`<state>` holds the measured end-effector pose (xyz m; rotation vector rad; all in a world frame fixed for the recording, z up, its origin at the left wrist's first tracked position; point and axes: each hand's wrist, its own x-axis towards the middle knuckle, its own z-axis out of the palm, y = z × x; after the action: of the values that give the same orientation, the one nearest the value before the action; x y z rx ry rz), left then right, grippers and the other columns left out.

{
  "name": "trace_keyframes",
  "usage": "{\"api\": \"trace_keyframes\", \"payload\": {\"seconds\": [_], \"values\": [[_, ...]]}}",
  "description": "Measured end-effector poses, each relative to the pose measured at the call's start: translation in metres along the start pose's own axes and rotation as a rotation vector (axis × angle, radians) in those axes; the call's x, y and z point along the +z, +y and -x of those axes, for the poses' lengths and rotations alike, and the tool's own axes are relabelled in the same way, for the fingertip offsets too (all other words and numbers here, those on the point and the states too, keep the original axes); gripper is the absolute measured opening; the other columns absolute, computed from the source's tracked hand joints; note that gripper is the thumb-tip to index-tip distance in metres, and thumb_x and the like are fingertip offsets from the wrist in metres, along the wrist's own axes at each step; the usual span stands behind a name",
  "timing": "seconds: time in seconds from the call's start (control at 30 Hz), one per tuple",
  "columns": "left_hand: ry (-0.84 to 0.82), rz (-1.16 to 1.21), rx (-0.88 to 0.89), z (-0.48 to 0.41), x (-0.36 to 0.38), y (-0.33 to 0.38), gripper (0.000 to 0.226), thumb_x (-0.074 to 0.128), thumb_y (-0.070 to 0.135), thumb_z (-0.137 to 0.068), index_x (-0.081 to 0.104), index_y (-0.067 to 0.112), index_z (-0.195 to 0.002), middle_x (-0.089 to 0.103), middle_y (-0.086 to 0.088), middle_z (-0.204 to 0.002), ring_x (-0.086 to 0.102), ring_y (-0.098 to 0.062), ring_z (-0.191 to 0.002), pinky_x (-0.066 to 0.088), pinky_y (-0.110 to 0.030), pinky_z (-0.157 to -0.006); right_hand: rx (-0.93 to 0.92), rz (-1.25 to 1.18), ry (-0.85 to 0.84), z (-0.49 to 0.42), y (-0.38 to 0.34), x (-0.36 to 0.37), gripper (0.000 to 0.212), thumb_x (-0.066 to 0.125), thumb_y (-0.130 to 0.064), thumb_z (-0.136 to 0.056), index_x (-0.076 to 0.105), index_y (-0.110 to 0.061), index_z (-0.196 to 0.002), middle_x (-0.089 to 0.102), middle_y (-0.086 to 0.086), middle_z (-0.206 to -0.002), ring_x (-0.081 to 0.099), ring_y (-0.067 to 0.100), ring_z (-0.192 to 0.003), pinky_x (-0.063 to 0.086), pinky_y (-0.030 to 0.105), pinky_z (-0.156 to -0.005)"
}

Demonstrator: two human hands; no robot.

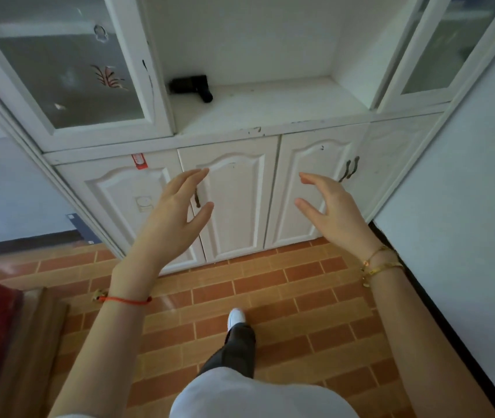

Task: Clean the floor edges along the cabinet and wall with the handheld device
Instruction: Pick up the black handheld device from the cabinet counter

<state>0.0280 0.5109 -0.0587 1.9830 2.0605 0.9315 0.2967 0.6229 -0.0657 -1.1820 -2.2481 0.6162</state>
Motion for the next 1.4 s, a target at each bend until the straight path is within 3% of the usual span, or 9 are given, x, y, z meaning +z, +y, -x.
{"api": "trace_keyframes", "payload": {"seconds": [0.13, 0.27, 0.57, 0.77, 0.9, 1.2, 1.4], "values": [[0.011, -0.01, -0.029, -0.043, 0.011, -0.023, 0.057, 0.054, 0.028, -0.098, 0.035, 0.019, -0.151, 0.041, -0.001, -0.152, 0.035, -0.016, -0.141, 0.026, -0.025, -0.115, -0.032, -0.012, -0.034, -0.055, 0.015, 0.018, 0.054, 0.053, -0.039, -0.095, 0.04, -0.02, -0.144, 0.047, -0.004, -0.142, 0.037, 0.01, -0.134, 0.028, 0.029, -0.114], [0.036, -0.005, -0.038, -0.099, 0.016, -0.048, 0.057, 0.054, 0.029, -0.098, 0.035, 0.018, -0.151, 0.04, -0.002, -0.153, 0.036, -0.019, -0.142, 0.03, -0.036, -0.118, -0.062, -0.016, -0.047, -0.125, 0.025, 0.032, 0.054, 0.053, -0.039, -0.095, 0.041, -0.02, -0.143, 0.047, -0.004, -0.141, 0.038, 0.011, -0.134, 0.027, 0.025, -0.111], [0.053, 0.009, -0.068, -0.22, 0.006, -0.11, 0.058, 0.054, 0.028, -0.098, 0.033, 0.019, -0.151, 0.041, 0.0, -0.151, 0.04, -0.018, -0.138, 0.034, -0.035, -0.115, -0.119, -0.049, -0.036, -0.285, 0.024, 0.066, 0.05, 0.054, -0.037, -0.095, 0.043, -0.02, -0.142, 0.052, -0.005, -0.136, 0.041, 0.01, -0.13, 0.03, 0.025, -0.109], [0.033, 0.012, -0.082, -0.276, 0.004, -0.149, 0.059, 0.054, 0.029, -0.098, 0.032, 0.017, -0.152, 0.04, -0.001, -0.153, 0.036, -0.016, -0.142, 0.027, -0.025, -0.114, -0.128, -0.044, -0.062, -0.352, 0.025, 0.093, 0.05, 0.054, -0.035, -0.096, 0.043, -0.018, -0.141, 0.051, -0.004, -0.138, 0.041, 0.013, -0.131, 0.029, 0.021, -0.105], [0.026, 0.028, -0.096, -0.297, 0.006, -0.168, 0.058, 0.054, 0.027, -0.099, 0.032, 0.017, -0.152, 0.039, 0.0, -0.154, 0.035, -0.014, -0.142, 0.024, -0.02, -0.112, -0.126, -0.058, -0.067, -0.381, 0.028, 0.108, 0.05, 0.054, -0.036, -0.095, 0.044, -0.02, -0.141, 0.052, -0.005, -0.136, 0.042, 0.013, -0.13, 0.04, 0.03, -0.104], [0.018, 0.056, -0.133, -0.331, 0.019, -0.194, 0.059, 0.054, 0.028, -0.099, 0.031, 0.018, -0.152, 0.039, 0.001, -0.154, 0.038, -0.013, -0.14, 0.026, -0.019, -0.111, -0.088, -0.08, -0.103, -0.43, 0.048, 0.141, 0.047, 0.055, -0.034, -0.095, 0.047, -0.018, -0.138, 0.056, -0.003, -0.133, 0.046, 0.015, -0.126, 0.032, 0.022, -0.102], [0.07, 0.078, -0.195, -0.358, 0.027, -0.201, 0.061, 0.054, 0.028, -0.099, 0.028, 0.018, -0.153, 0.036, -0.001, -0.155, 0.036, -0.014, -0.141, 0.023, -0.015, -0.108, -0.077, -0.126, -0.099, -0.491, 0.054, 0.15, 0.045, 0.056, -0.033, -0.094, 0.05, -0.016, -0.135, 0.059, 0.0, -0.127, 0.052, 0.018, -0.117, 0.043, 0.033, -0.1]]}}
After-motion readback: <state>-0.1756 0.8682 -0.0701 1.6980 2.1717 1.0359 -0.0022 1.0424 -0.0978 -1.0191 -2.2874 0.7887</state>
